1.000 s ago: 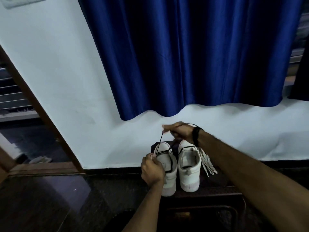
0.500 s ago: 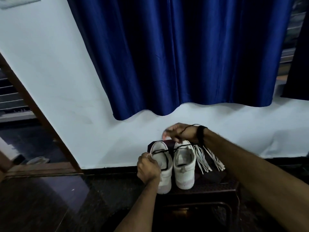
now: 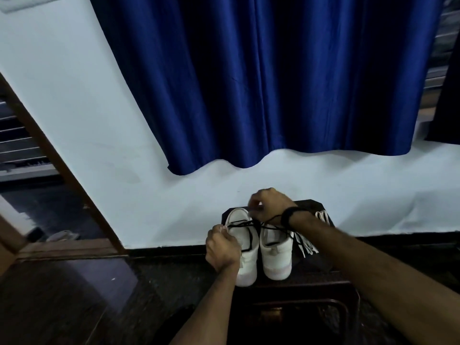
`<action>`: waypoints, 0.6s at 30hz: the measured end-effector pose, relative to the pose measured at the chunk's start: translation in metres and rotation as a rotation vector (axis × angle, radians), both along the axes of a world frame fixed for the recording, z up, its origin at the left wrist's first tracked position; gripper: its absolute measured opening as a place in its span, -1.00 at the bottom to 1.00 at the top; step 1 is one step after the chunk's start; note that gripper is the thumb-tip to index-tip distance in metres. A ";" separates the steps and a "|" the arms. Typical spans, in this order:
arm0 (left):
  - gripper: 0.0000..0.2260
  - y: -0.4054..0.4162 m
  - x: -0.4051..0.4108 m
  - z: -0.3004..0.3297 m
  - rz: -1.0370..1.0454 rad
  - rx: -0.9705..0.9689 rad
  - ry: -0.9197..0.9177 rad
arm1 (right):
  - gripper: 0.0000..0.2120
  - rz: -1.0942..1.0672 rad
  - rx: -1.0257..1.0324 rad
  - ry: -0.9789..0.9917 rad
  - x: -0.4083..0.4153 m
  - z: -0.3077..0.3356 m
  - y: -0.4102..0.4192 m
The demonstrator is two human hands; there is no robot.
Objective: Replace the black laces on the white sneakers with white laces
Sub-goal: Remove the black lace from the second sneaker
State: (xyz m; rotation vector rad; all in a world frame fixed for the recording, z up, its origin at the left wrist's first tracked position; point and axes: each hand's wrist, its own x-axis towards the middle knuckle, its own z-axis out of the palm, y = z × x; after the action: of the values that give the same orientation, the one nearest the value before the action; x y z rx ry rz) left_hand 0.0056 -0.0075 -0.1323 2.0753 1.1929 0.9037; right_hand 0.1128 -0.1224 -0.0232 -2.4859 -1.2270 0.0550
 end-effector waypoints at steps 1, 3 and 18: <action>-0.85 0.000 0.000 -0.001 0.002 0.002 0.008 | -0.66 0.067 -0.081 -0.015 -0.007 -0.003 0.011; -0.83 0.001 -0.001 -0.003 -0.006 0.009 0.020 | -0.63 0.094 -0.298 -0.127 -0.020 -0.017 0.032; -0.81 0.001 -0.004 0.002 -0.054 0.116 0.056 | -0.82 -0.677 0.805 0.293 0.036 0.048 -0.005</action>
State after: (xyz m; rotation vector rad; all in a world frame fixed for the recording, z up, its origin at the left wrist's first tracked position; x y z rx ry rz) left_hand 0.0012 -0.0065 -0.1302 2.2269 1.1310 0.9147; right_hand 0.1483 -0.1278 0.0250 -1.9334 -0.1646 -0.2029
